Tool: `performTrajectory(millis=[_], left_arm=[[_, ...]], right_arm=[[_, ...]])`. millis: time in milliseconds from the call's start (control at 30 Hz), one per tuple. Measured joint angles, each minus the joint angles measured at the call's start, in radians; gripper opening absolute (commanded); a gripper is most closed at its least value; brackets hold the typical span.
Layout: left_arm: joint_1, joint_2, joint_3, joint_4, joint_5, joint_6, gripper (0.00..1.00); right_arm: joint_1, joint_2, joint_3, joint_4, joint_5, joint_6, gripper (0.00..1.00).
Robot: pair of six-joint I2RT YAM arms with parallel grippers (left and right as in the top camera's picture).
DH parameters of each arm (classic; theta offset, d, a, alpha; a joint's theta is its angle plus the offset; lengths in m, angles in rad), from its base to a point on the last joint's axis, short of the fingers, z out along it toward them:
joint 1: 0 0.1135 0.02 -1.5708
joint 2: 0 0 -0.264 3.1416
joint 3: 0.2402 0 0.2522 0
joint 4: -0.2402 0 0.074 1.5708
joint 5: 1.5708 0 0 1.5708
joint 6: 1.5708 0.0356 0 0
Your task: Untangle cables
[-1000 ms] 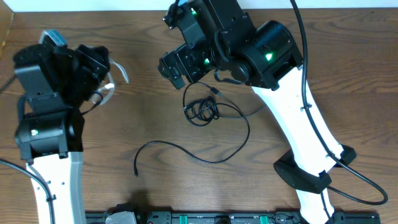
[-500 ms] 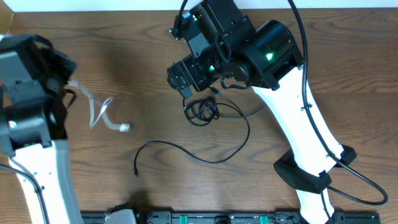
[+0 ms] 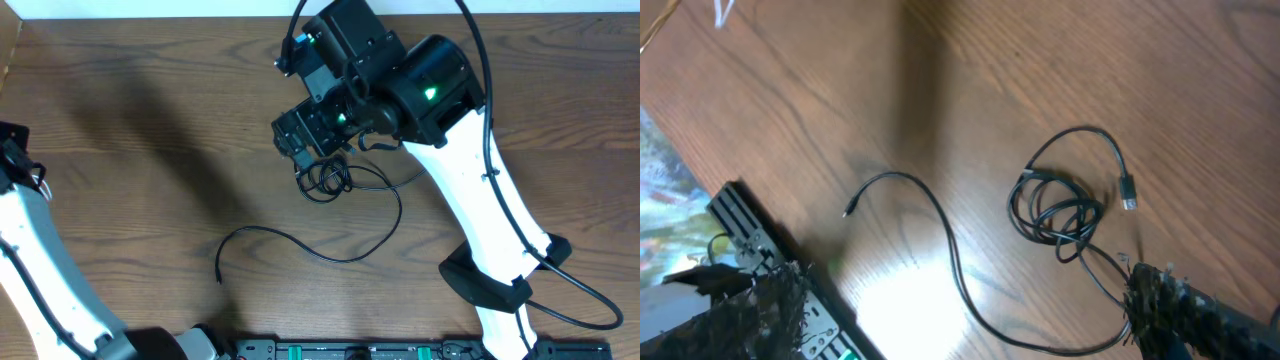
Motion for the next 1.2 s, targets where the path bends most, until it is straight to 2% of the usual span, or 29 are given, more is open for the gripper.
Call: performTrajectory(millis=[133,367,500,700,733,900,1067,1200], left_arm=[[0.015,0.104,0.0,-0.004,-0.068,0.0,0.08],[0.1,0.284,0.0,-0.024,-0.298,0.006,0.08],[0.164,0.331,0.0,-0.012,-0.397,0.019,0.09],[0.236,0.336,0.0,0.11,-0.51,0.102,0.09],[0.248,0.336,0.0,0.142,-0.498,0.129,0.09],[0.3,0.35,0.0,0.222,-0.191,0.272,0.09],[0.286,0.41,0.0,0.229,0.0,0.36,0.09],[0.266,0.439,0.0,0.293,0.194,0.441,0.08]], right_arm=[[0.031,0.0,0.0,0.0,0.0,0.0,0.99],[0.103,0.0,0.0,0.0,0.0,0.0,0.99],[0.132,0.0,0.0,0.0,0.0,0.0,0.99],[0.152,0.0,-0.001,0.0,-0.001,0.0,0.99],[0.152,0.0,-0.002,0.0,0.0,0.0,0.99],[0.152,0.0,-0.002,-0.001,0.0,0.0,0.99],[0.152,0.0,-0.002,0.0,0.0,0.0,0.99],[0.152,0.0,-0.002,0.0,0.0,0.0,0.99]])
